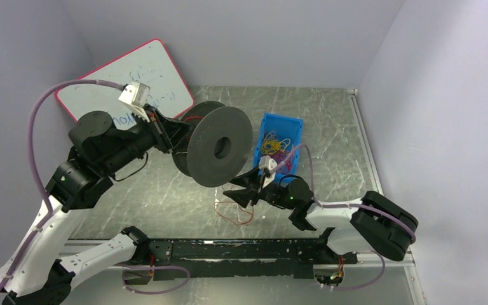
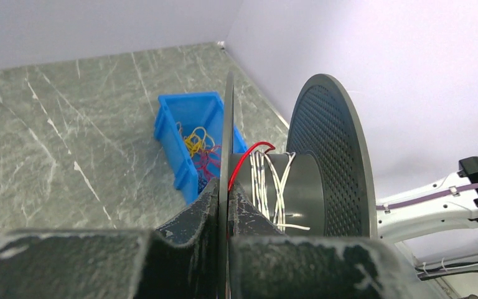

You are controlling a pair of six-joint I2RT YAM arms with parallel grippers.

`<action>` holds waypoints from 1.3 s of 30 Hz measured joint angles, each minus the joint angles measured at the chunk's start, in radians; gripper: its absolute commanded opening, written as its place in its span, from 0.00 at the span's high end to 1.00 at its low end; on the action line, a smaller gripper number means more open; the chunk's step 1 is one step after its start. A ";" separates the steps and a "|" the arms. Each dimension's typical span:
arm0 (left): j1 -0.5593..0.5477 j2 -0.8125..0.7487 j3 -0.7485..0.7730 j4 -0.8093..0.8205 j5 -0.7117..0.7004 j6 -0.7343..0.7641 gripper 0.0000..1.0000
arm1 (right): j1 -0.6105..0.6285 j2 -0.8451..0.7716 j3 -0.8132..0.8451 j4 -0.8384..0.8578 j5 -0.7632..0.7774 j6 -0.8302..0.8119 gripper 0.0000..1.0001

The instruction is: Wrap the cables

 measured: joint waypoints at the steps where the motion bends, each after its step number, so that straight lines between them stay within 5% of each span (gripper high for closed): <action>1: 0.000 0.001 0.013 0.000 0.000 0.000 0.93 | 0.000 -0.013 -0.006 -0.003 0.012 -0.004 0.44; 15: 0.000 0.042 0.158 -0.002 0.000 0.032 0.93 | 0.000 -0.287 -0.108 -0.272 0.241 -0.176 0.32; 25: 0.000 0.053 0.187 -0.008 0.000 0.043 0.93 | 0.000 -0.314 -0.108 -0.439 0.402 -0.235 0.34; 33: 0.000 0.058 0.200 -0.023 0.000 0.052 0.93 | 0.000 -0.198 -0.100 -0.488 0.449 -0.220 0.48; 37: 0.000 0.058 0.200 -0.023 0.000 0.054 0.93 | -0.006 -0.140 -0.094 -0.488 0.439 -0.208 0.67; 39: 0.000 0.059 0.200 -0.023 0.000 0.054 0.93 | -0.007 -0.122 -0.091 -0.486 0.426 -0.201 0.85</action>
